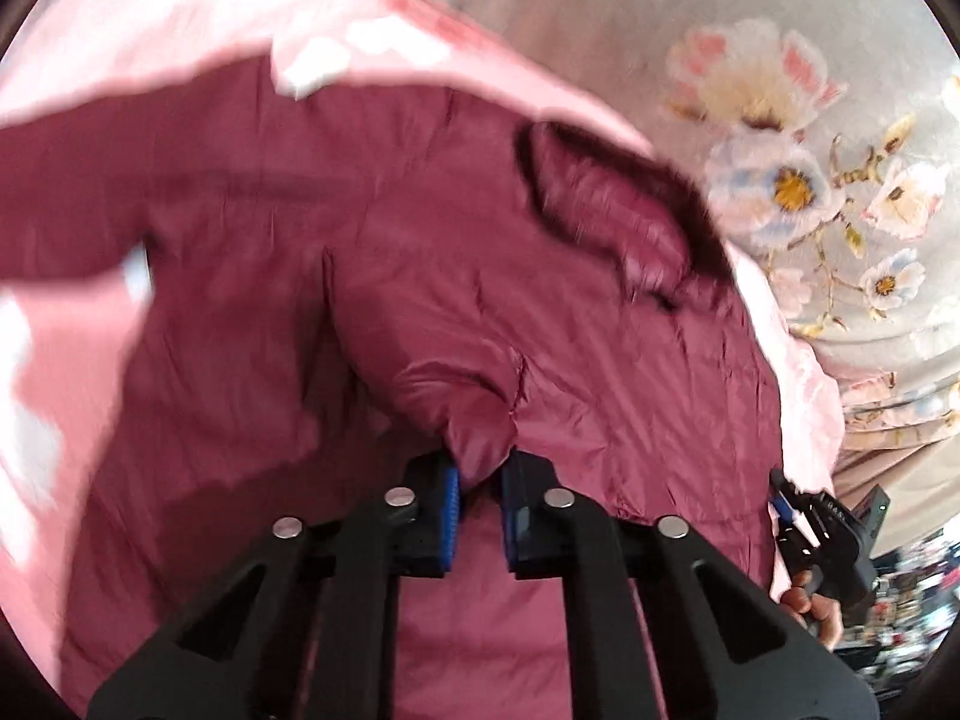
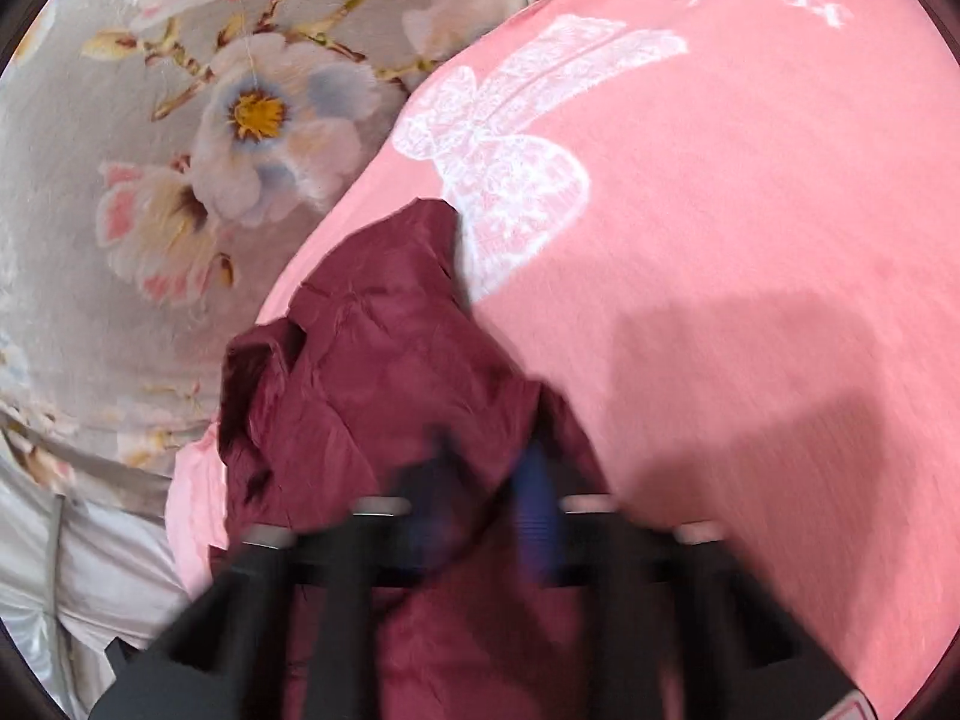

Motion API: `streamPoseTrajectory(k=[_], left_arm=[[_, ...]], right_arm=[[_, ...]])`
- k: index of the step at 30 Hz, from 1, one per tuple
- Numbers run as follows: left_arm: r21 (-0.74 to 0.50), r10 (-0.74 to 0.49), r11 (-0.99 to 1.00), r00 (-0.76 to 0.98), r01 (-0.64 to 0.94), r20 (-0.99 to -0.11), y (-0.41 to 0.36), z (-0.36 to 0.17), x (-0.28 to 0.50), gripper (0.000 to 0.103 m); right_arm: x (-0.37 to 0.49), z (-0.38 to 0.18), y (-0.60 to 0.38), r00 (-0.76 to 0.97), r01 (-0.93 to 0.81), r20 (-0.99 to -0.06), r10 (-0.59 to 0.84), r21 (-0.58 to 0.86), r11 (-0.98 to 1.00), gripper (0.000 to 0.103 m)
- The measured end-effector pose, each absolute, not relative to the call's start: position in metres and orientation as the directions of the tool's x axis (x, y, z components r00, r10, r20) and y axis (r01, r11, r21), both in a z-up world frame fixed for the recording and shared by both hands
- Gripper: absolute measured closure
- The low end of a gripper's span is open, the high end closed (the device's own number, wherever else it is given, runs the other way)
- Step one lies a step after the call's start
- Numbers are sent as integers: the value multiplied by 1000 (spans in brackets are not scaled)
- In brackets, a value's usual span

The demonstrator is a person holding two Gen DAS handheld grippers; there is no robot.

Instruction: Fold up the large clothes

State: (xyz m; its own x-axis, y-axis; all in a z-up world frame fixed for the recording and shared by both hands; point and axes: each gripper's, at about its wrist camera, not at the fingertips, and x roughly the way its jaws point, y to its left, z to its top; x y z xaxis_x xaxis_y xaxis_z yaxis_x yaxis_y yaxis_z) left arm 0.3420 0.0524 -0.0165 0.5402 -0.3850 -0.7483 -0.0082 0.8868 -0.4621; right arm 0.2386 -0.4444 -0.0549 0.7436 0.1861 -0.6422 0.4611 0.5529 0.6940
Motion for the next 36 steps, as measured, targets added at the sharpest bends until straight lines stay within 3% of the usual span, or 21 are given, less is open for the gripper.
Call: streamPoseTrajectory(k=[5,10,15,16,17,19,22,27,32,36], left_arm=[[-344,-297,937,646,57,-704,49,11,340,95],[-276,-247,961,536,26,-807,43,-55,347,95],[-233,-211,972,599,42,-773,39,-60,339,94],[-223,-203,974,608,44,-767,37,-60,337,93],[-212,-196,976,614,47,-764,36,-59,336,93],[-194,-182,980,624,50,-760,34,-57,336,93],[-190,-179,980,632,51,-754,33,-56,335,91],[-227,-207,973,637,51,-743,37,-58,327,89],[-260,-234,964,636,54,-735,41,-58,327,87],[-266,-244,962,637,63,-732,40,-58,328,85]], right_arm=[[232,-3,-420,837,330,-541,86,623,709,101],[251,-45,-400,666,422,-746,13,391,818,101],[254,-53,-403,630,439,-776,27,385,812,101],[251,-47,-400,626,459,-780,-10,358,813,98],[243,-39,-396,631,484,-773,-58,334,809,89],[228,-10,-377,673,509,-721,-163,292,809,88],[230,20,-334,737,382,-670,-88,305,872,88],[280,12,-230,685,120,-723,95,241,963,89],[305,-41,-195,578,100,-803,145,246,964,90],[300,-52,-196,590,104,-794,148,257,961,93]])
